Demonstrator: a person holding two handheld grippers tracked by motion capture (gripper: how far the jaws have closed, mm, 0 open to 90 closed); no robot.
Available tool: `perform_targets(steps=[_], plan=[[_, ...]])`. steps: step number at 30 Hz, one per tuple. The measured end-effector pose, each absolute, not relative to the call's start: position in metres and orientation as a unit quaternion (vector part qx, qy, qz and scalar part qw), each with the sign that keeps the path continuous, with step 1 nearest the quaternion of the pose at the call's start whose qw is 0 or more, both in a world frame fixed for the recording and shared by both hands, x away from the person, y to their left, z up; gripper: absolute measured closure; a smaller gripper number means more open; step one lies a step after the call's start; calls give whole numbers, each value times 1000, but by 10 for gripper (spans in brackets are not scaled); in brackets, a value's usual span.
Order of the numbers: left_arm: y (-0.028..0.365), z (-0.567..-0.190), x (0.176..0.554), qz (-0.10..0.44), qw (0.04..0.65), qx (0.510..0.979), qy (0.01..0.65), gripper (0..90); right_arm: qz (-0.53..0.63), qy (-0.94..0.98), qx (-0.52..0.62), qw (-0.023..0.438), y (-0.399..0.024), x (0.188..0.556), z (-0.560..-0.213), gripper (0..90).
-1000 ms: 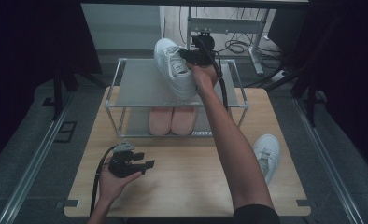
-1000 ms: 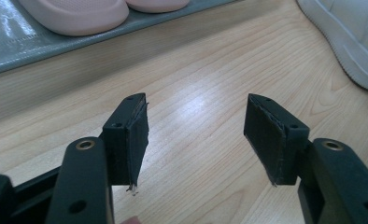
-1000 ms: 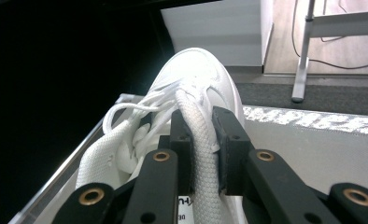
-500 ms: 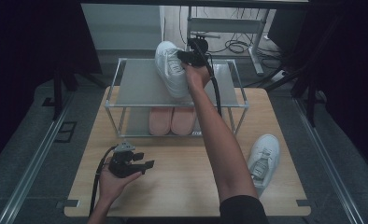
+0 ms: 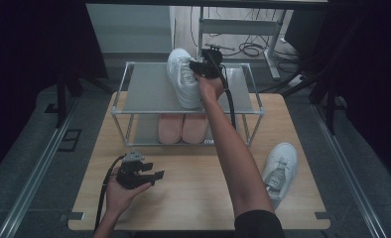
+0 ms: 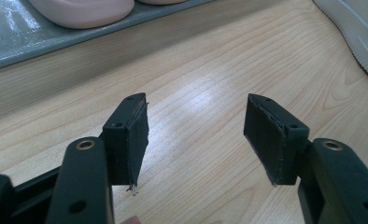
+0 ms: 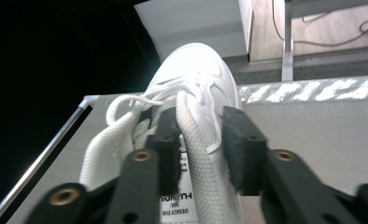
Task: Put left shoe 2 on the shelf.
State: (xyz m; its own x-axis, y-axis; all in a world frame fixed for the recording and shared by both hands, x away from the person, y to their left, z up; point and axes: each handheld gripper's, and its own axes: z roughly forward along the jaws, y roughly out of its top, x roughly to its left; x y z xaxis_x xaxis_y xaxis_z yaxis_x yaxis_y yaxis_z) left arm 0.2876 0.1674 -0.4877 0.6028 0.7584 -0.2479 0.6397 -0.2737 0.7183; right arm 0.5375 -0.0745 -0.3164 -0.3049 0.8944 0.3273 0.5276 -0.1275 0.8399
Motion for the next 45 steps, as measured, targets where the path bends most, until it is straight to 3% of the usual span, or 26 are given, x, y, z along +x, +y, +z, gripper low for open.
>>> perform_targets(steps=[5, 21, 45], plan=[[168, -488, 287, 73, 412, 795, 440, 401, 505, 649, 532, 202, -82, 528, -309, 629], [170, -485, 287, 79, 418, 788, 444, 392, 494, 714, 448, 214, -126, 487, -305, 895], [169, -487, 287, 79, 408, 794, 444, 394, 439, 761, 434, 200, -132, 481, -343, 900]])
